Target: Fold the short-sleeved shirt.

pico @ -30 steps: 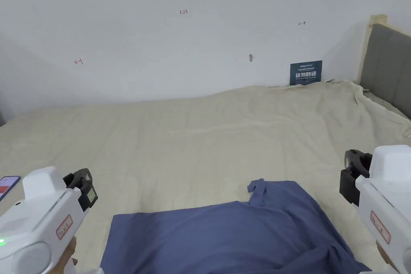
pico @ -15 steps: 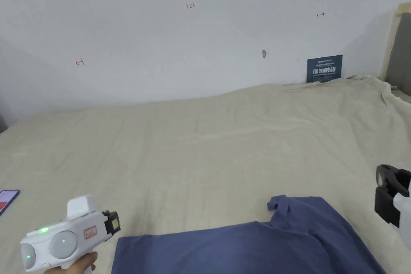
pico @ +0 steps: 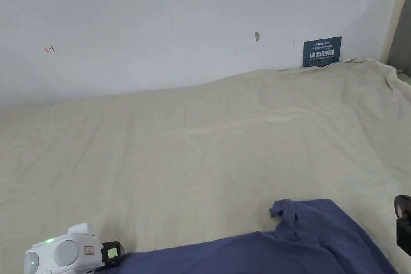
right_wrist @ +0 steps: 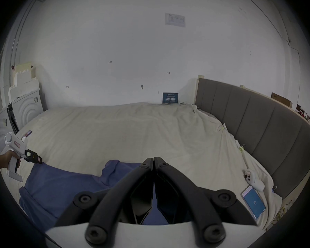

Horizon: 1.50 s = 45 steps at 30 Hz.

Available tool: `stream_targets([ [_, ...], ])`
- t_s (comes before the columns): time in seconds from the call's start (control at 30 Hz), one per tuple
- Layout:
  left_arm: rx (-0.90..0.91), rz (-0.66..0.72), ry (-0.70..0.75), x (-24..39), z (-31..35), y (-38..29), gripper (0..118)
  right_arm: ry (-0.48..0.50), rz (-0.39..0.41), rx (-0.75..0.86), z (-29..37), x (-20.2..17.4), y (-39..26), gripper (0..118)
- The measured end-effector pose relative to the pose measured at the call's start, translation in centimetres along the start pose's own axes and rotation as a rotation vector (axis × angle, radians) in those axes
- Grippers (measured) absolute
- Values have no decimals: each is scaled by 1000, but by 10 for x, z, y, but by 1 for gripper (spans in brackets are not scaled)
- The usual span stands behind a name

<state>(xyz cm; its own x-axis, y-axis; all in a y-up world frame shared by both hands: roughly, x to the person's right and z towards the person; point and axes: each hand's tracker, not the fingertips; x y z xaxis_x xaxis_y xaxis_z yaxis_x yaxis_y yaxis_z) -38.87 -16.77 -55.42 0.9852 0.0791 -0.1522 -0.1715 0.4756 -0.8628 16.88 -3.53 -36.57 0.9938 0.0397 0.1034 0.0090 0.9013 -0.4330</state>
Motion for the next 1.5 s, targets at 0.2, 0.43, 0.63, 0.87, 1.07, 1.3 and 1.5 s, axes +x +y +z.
stream_targets([
  [0.2, 14, -130, 32, 14, 5, -7, 19, 16, -6, -109, -41, 11, -7, 1],
  [0.43, 89, -218, -34, 26, 36, -16, 0, 129, -143, -300, -127, 31, -26, 109],
  [0.63, 140, -214, -76, 23, 76, -15, 0, 123, -80, -440, -186, 22, -41, 98],
  [0.87, 142, -183, -88, 18, 86, -15, 0, 106, 16, -560, -223, 4, -66, 38],
  [1.07, 134, -152, -87, 17, 91, -24, 0, 105, -27, -526, -184, -6, -54, 2],
  [1.3, 157, -114, -86, 17, 111, -40, 0, 167, -57, -369, -109, 23, -14, 2],
  [1.5, 179, -107, -78, 3, 147, -65, 0, 237, -106, -286, -20, 47, 3, 2],
])
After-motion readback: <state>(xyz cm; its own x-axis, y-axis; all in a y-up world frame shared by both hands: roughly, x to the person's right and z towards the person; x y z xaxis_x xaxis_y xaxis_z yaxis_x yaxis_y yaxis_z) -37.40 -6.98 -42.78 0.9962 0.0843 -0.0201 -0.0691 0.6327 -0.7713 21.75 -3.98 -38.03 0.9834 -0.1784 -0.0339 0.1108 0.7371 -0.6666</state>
